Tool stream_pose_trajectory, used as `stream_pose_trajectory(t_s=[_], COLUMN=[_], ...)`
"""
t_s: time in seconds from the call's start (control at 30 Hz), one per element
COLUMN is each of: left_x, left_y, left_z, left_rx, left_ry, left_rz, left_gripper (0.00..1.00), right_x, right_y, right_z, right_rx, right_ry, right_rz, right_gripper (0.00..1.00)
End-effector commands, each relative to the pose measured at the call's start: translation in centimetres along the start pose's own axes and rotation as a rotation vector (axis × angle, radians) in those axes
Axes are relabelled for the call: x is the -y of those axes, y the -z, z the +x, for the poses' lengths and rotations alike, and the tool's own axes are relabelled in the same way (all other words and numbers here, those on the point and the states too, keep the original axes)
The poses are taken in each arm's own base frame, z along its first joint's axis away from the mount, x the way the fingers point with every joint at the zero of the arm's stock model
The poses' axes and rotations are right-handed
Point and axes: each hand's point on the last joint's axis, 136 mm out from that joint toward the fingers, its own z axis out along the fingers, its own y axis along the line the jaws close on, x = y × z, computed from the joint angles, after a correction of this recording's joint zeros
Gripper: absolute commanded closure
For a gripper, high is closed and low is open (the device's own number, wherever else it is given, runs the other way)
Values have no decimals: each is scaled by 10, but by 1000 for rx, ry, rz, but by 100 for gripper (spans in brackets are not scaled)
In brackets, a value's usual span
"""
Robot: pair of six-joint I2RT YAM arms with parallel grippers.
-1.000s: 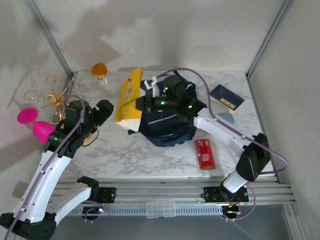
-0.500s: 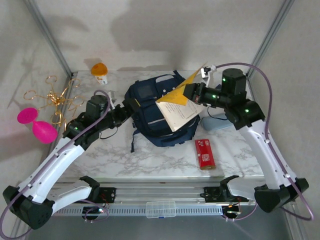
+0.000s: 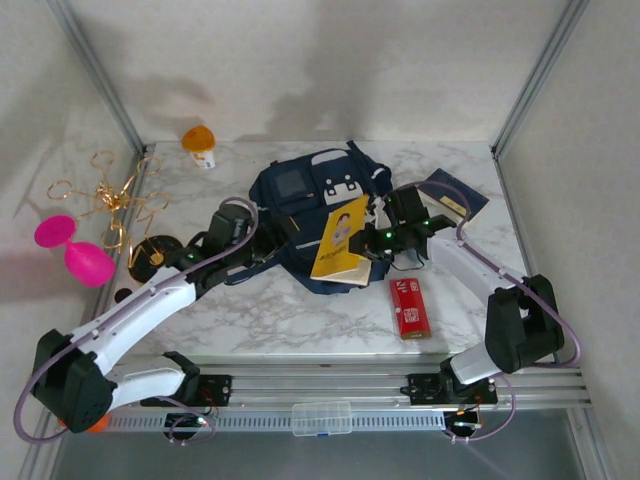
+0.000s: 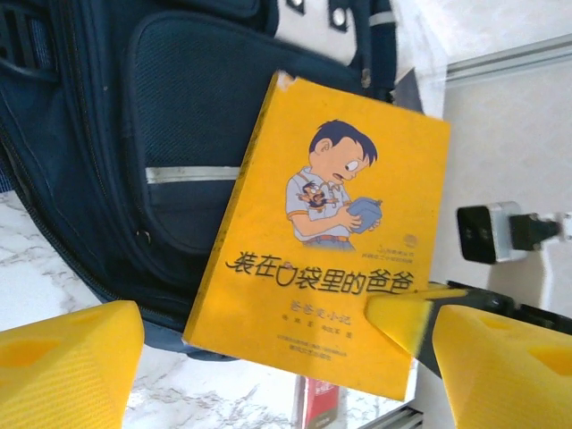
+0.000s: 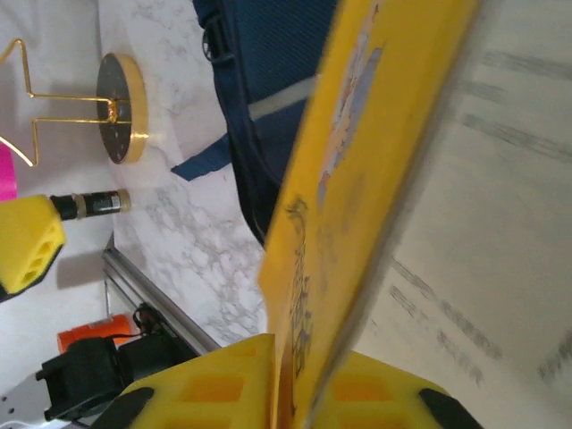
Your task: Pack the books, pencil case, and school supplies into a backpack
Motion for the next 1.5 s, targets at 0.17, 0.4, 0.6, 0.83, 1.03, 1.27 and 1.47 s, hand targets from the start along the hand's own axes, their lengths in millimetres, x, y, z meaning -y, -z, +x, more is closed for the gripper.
stream_pose_trajectory(t_s=[0.17,0.4,0.6,0.83,1.03,1.27,1.47], left_x=[-3,-19,-32,-51,-57,-43,-47], left_y=[-69,-114,-123,-124,-126,-129,-126], left_z=[22,47,63,72,83,97,94], left_rx=[-98,-211,-258,-275,-300,-310,-301], left_ry=[-122,-213,-230,-233,-232,-252,-262], left_rz=[-71,-143,-163,-210,-224,-204,-231], left_gripper=[21,36,53,67,76,80,82], right_x=[13,43,40,0,-12,9,31], right_y=[36,26,2,5,20,0,-14], right_z=[7,27,28,22,20,14,12], right_rx=[103,111,78,56,85,71,70], right_ry=[8,-173,-217,-188,-140,-167,-156], right_rz=[156,114,-16,-226,-229,-184,-104], right_gripper=[38,10,6,16,26,40,50])
